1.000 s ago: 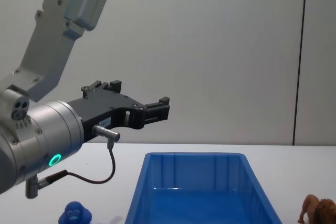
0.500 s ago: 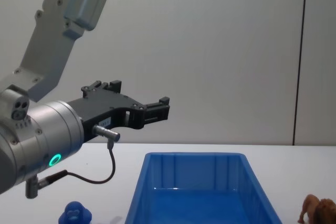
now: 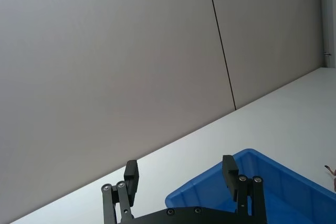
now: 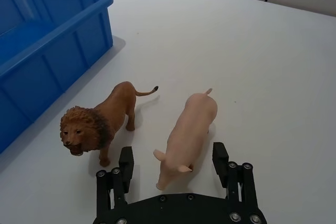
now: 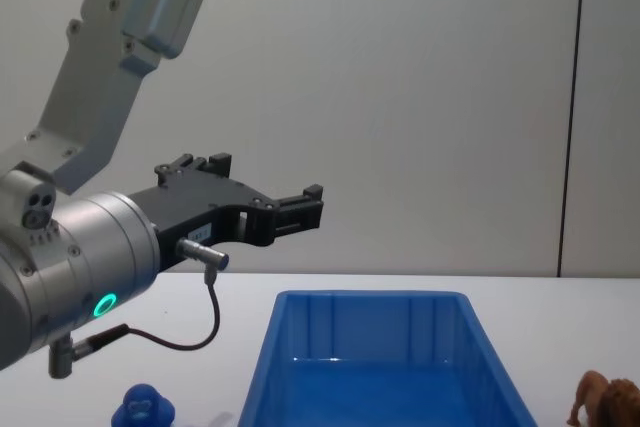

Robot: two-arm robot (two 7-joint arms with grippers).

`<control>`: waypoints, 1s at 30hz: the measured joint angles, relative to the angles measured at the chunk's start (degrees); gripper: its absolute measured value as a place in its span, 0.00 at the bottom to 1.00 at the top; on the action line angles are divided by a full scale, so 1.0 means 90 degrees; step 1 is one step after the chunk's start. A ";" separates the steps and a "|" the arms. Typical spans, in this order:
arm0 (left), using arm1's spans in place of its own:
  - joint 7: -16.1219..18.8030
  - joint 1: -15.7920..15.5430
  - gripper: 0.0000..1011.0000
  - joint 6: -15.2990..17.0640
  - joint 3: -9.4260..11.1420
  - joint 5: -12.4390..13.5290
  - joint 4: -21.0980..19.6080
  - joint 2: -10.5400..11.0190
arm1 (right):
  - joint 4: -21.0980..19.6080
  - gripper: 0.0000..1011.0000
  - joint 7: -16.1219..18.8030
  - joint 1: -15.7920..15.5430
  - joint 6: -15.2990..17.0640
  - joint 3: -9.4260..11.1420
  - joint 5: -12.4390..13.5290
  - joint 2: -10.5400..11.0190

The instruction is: Pick up the two dolls from the table and place them into the box.

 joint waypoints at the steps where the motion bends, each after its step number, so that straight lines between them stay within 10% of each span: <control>1: 0.0000 0.0000 0.99 0.0000 0.0000 0.0000 0.0000 0.0000 | 0.0000 0.92 -0.0001 0.0005 0.0030 -0.0003 0.0010 -0.0004; 19: 0.0000 0.0000 0.99 0.0000 0.0000 0.0000 0.0000 0.0000 | 0.0114 0.39 -0.0322 0.0194 0.0449 -0.0070 0.0128 -0.0180; 30: 0.0000 0.0000 0.99 0.0000 0.0000 0.0000 0.0000 0.0000 | 0.0116 0.34 -0.0670 0.0266 0.0178 -0.0059 0.0198 -0.0273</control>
